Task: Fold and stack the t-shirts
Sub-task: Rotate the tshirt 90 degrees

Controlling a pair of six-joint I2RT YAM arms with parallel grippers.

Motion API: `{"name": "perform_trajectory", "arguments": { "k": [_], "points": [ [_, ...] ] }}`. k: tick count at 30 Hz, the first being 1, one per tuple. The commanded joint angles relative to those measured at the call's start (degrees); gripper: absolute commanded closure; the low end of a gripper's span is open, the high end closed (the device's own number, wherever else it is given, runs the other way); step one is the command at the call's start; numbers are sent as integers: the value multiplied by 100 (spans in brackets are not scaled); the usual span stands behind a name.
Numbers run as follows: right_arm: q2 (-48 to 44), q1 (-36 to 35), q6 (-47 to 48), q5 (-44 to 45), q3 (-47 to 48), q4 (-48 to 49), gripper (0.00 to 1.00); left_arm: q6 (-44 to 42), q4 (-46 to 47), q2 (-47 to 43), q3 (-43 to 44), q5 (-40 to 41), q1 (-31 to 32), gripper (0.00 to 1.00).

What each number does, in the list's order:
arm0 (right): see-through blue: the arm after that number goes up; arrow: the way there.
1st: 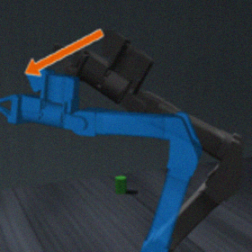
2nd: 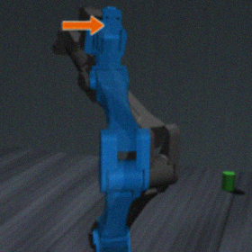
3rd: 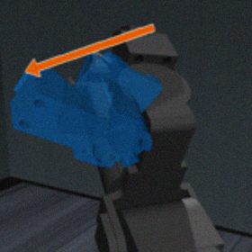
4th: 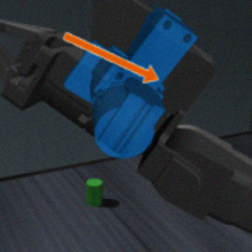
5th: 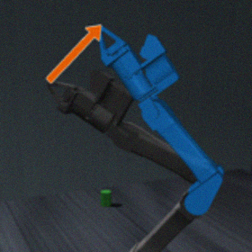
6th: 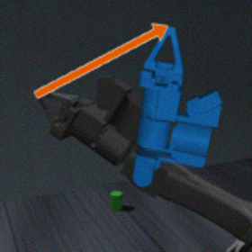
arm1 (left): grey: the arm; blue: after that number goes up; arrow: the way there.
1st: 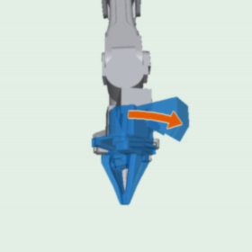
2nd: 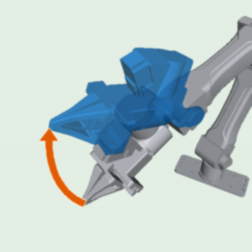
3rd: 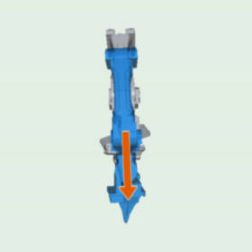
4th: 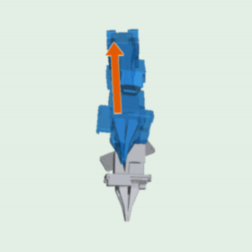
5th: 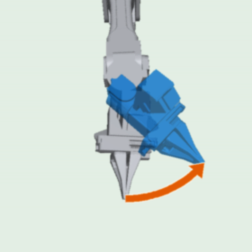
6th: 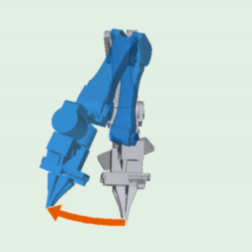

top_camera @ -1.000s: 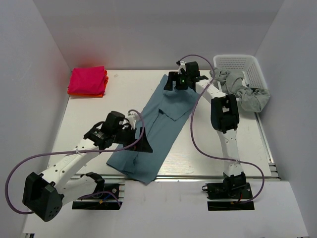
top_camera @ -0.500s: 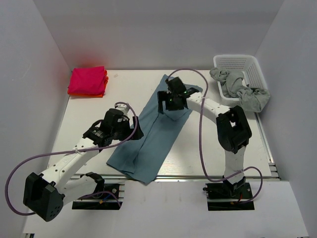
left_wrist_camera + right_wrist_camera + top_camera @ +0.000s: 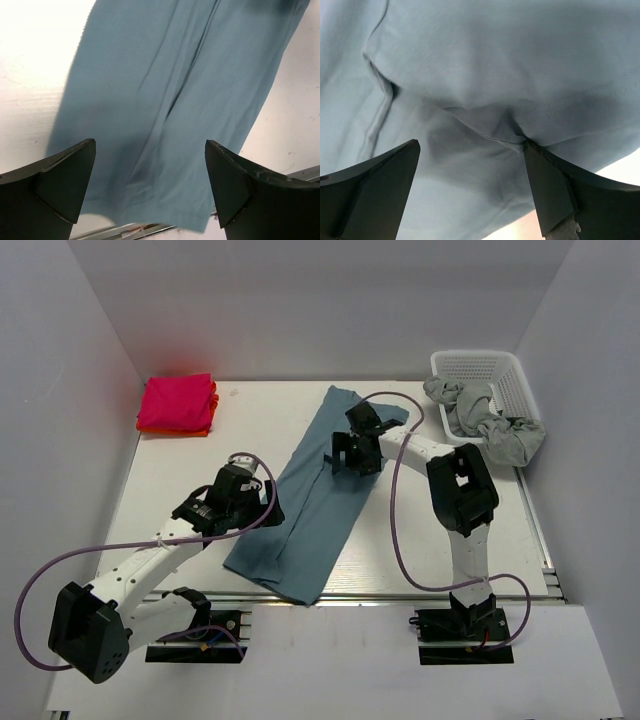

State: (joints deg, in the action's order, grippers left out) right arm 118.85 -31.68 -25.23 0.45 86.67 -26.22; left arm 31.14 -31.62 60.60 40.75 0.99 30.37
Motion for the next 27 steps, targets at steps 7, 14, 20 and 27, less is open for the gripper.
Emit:
{"name": "perform_trajectory", "arguments": {
  "k": [7, 14, 20, 27],
  "points": [
    [1665, 1303, 1028, -166, 1990, -287, 9, -169, 525, 373, 302, -91, -14, 0],
    [2012, 1542, 1970, -730, 3786, -744, 9, -477, 604, 1454, 557, -801, -14, 0],
    [124, 1288, 1883, -1390, 1364, 27, 9, -714, 1051, 1814, 320, -1371, 92, 0],
    [-2839, 1217, 591, -652, -2126, 933, 9, -890, 1711, 2061, 3, -2034, 276, 7]
  ]
}}
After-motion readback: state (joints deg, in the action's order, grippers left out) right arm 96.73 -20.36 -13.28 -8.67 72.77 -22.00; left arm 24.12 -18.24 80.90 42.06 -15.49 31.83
